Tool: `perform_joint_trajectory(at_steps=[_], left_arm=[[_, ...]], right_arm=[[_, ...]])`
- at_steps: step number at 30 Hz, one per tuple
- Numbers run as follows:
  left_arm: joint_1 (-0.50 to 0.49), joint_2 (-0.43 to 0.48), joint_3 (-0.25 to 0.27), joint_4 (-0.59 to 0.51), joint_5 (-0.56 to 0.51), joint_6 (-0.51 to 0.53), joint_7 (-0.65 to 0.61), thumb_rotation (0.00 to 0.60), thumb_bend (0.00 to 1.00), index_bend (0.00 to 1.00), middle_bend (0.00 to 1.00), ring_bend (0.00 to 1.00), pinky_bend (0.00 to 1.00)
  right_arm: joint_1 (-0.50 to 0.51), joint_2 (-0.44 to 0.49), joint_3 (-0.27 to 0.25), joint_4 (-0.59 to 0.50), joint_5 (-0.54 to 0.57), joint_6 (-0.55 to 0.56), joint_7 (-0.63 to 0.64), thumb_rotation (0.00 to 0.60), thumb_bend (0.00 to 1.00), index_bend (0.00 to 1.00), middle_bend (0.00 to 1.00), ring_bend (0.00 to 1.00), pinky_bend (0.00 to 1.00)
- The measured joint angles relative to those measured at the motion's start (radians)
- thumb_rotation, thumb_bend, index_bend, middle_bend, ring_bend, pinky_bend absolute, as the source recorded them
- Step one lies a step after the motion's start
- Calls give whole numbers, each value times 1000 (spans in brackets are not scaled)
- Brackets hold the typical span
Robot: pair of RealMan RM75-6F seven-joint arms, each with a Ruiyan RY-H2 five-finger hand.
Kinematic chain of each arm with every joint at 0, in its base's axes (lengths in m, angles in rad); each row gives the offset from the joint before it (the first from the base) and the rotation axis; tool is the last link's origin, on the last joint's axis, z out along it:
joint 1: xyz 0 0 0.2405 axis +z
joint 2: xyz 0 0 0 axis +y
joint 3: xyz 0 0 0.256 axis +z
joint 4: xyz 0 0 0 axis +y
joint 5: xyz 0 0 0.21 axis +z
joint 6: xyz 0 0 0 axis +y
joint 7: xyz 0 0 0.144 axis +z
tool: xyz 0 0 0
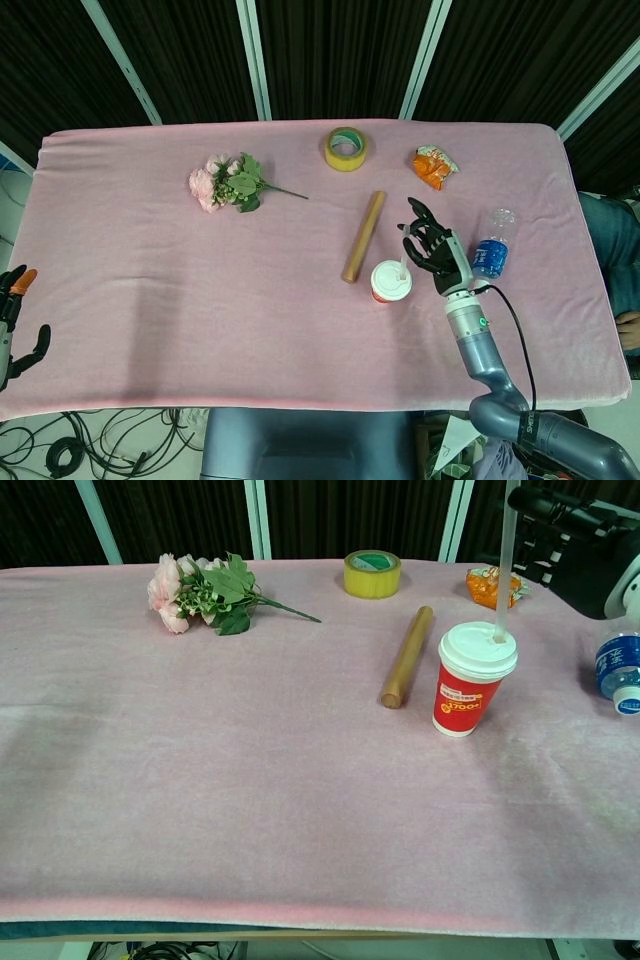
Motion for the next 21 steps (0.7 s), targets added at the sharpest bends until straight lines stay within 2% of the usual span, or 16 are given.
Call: perform_joint_trajectory(at_steps=[21], left_arm=[[1, 0, 0, 1, 0, 1, 3, 600, 479, 74, 26, 0, 0]], right_arm=[[-11, -46, -51, 101, -56, 29, 99, 600, 368, 643, 84, 22, 186]])
